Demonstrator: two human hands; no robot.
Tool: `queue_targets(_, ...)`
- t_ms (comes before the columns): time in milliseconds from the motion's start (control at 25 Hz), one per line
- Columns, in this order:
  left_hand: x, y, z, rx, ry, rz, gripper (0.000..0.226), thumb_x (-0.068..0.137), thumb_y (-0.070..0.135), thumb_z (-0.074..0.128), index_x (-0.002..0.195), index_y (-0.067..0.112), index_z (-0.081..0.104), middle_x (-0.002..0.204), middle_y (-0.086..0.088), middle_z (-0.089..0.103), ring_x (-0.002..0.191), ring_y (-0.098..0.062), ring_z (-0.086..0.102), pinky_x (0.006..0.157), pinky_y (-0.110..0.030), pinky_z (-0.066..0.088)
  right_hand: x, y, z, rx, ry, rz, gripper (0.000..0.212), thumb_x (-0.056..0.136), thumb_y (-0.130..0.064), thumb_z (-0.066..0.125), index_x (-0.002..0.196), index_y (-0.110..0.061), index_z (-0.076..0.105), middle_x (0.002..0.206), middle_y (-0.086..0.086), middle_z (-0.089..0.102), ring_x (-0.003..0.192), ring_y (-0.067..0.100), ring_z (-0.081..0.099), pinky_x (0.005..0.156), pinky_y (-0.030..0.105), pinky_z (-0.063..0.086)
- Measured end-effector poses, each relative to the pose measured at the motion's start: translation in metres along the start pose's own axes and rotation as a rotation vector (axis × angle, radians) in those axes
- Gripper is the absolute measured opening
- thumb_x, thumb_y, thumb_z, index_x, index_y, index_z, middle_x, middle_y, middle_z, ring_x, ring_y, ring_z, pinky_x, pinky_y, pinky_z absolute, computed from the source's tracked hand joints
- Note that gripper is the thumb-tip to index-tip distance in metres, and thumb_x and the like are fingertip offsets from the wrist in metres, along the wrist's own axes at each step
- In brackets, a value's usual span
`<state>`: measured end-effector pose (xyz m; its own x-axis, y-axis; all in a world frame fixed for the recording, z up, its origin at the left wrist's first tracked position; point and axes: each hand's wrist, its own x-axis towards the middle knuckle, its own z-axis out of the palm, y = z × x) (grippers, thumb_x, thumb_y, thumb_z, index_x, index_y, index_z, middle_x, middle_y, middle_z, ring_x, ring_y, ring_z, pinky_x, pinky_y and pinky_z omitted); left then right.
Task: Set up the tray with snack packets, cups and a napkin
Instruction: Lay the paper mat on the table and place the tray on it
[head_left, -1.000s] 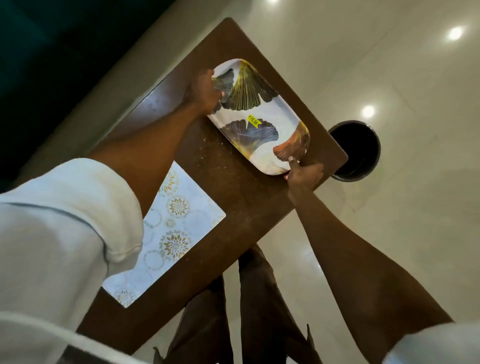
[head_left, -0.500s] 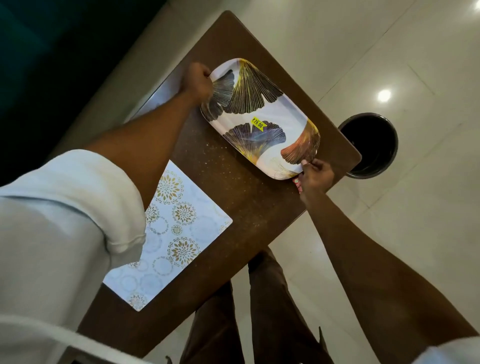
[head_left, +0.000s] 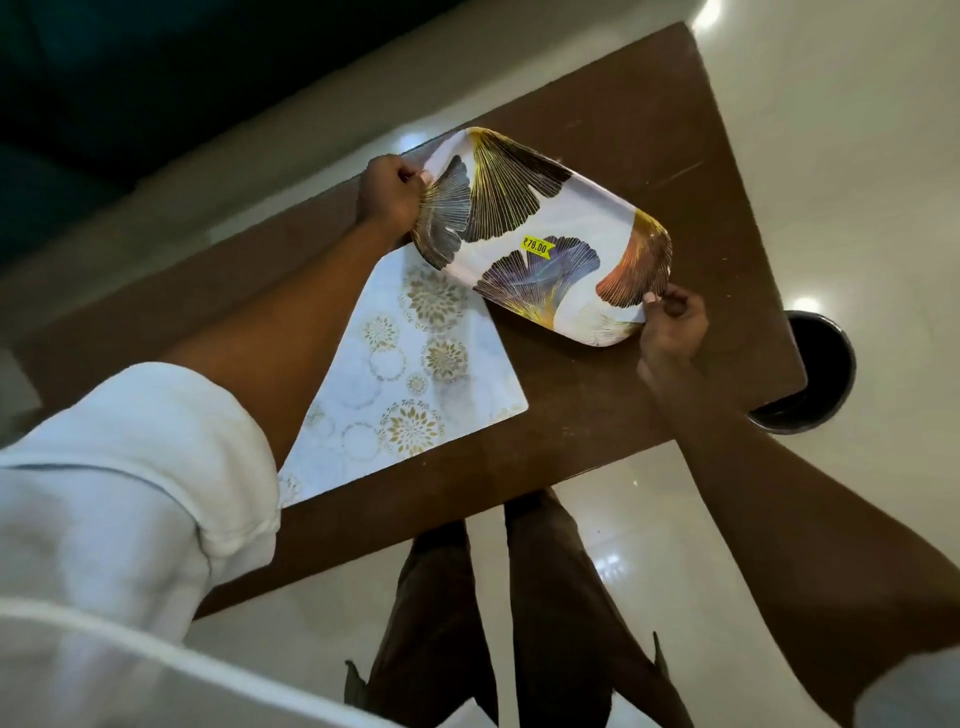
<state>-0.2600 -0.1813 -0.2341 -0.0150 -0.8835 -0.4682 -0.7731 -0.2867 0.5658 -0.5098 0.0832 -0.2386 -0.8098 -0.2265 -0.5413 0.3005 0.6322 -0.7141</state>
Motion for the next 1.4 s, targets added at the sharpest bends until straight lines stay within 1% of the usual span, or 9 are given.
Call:
queue_targets(80,-0.008,-0.039,-0.027,-0.091,0.053,-0.080,0.021,0.097,0.020,0.069,0.104,0.002,0.077,0.112,-0.015,0.077,0.099,-0.022,0.070,0.094,-0.036,0.055,-0.011,-0.015,0.024,-0.051,-0.063,-0.075,0.033,0.093,0.000,0.071,0.125,0.007,0.063,0.097,0.013,0.065,0.091,0.020,0.061,0.082,0.029,0.055)
queue_targets(240,-0.049,-0.119,-0.071,-0.229,0.089,-0.221,0.022,0.098,0.016,0.068,0.108,-0.001,0.075,0.113,-0.018,0.076,0.100,-0.023,0.069,0.096,-0.040,0.058,-0.038,-0.021,0.062,-0.202,-0.159,-0.291,0.033,0.091,-0.008,0.073,0.122,0.002,0.070,0.114,0.016,0.074,0.098,0.016,0.066,0.070,0.004,0.052)
queue_targets(360,-0.085,-0.196,-0.115,-0.264,0.131,-0.328,0.022,0.098,0.021,0.066,0.110,0.004,0.074,0.113,-0.016,0.076,0.107,-0.033,0.071,0.093,-0.050,0.060,-0.083,-0.004,0.106,-0.237,-0.265,-0.341,0.033,0.091,-0.010,0.072,0.122,0.002,0.072,0.115,0.019,0.075,0.100,0.020,0.069,0.082,0.020,0.058)
queue_targets(440,-0.109,-0.245,-0.133,-0.245,0.178,-0.371,0.023,0.099,0.023,0.065,0.112,0.005,0.073,0.116,-0.015,0.075,0.109,-0.033,0.071,0.093,-0.049,0.061,-0.111,0.010,0.132,-0.256,-0.321,-0.319,0.032,0.092,-0.007,0.071,0.122,0.002,0.071,0.115,0.020,0.074,0.102,0.025,0.070,0.088,0.031,0.060)
queue_targets(560,-0.146,-0.294,-0.136,-0.277,0.216,-0.414,0.026,0.100,0.019,0.064,0.116,-0.001,0.071,0.118,-0.020,0.073,0.111,-0.036,0.070,0.094,-0.049,0.059,-0.138,0.032,0.149,-0.287,-0.402,-0.267,0.031,0.093,-0.005,0.070,0.123,0.003,0.070,0.112,0.021,0.073,0.098,0.024,0.068,0.088,0.036,0.059)
queue_targets(800,-0.195,-0.358,-0.147,-0.381,0.198,-0.515,0.027,0.101,0.015,0.064,0.118,-0.005,0.067,0.118,-0.025,0.070,0.110,-0.040,0.069,0.091,-0.057,0.059,-0.181,0.062,0.170,-0.292,-0.491,-0.212,0.031,0.095,-0.002,0.067,0.125,0.005,0.066,0.103,0.015,0.069,0.088,0.024,0.067,0.078,0.035,0.057)
queue_targets(920,-0.206,-0.374,-0.147,-0.391,0.195,-0.531,0.028,0.101,0.017,0.064,0.117,-0.006,0.066,0.118,-0.025,0.070,0.109,-0.040,0.070,0.091,-0.056,0.060,-0.194,0.072,0.173,-0.327,-0.491,-0.204,0.028,0.095,-0.003,0.067,0.122,0.003,0.068,0.104,0.018,0.070,0.094,0.028,0.067,0.082,0.040,0.058)
queue_targets(1120,-0.219,-0.379,-0.133,-0.469,0.194,-0.552,0.025,0.101,0.013,0.063,0.114,-0.009,0.063,0.116,-0.029,0.068,0.107,-0.044,0.070,0.087,-0.059,0.060,-0.188,0.069,0.170,-0.360,-0.491,-0.210,0.029,0.096,-0.005,0.068,0.125,-0.001,0.068,0.109,0.017,0.071,0.097,0.028,0.068,0.076,0.033,0.059)
queue_targets(1400,-0.224,-0.372,-0.132,-0.512,0.198,-0.586,0.026,0.102,0.011,0.062,0.118,-0.009,0.062,0.113,-0.027,0.067,0.106,-0.045,0.071,0.081,-0.059,0.062,-0.186,0.062,0.175,-0.401,-0.479,-0.191,0.027,0.096,-0.006,0.069,0.123,-0.006,0.070,0.118,0.020,0.073,0.108,0.034,0.071,0.083,0.036,0.062)
